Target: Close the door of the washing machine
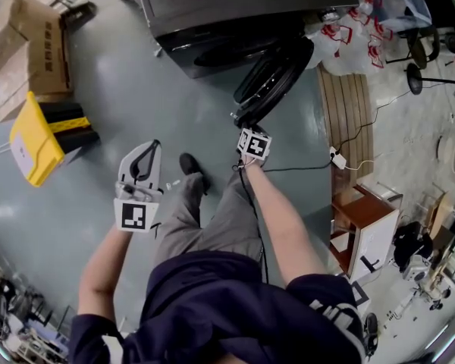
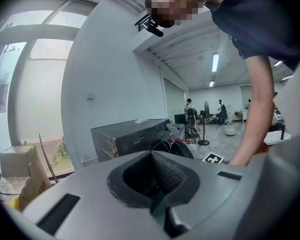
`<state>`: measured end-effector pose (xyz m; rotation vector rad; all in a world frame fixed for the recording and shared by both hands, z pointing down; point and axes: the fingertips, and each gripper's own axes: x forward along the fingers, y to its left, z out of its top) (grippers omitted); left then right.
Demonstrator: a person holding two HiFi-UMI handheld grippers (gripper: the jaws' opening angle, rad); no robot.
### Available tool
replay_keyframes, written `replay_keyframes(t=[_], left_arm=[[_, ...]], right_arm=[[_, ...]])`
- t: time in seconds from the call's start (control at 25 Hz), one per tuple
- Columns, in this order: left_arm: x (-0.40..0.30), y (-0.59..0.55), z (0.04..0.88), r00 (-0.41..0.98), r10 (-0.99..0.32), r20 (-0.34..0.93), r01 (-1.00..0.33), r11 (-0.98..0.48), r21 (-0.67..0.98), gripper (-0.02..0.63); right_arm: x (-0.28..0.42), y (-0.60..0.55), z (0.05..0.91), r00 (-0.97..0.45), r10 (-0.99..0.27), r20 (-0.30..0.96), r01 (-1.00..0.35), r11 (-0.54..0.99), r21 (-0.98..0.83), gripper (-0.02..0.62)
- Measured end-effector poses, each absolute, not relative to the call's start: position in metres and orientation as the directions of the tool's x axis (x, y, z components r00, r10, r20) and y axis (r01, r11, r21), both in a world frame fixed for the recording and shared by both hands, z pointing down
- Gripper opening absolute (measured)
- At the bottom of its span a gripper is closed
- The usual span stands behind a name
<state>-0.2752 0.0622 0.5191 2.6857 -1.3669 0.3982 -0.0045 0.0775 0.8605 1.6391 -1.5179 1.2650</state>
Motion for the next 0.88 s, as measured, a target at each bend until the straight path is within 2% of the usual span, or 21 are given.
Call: replay_keyframes(t=[0.88], left_arm=[[-0.352, 0.034, 0.527, 0.503, -0.816, 0.284, -0.849, -0.528, -0.014, 0.023]], right_arm=[[-0.09, -0.018, 0.857, -0.075, -0.462, 0.884, -0.919, -0.312, -0.242, 0.153]])
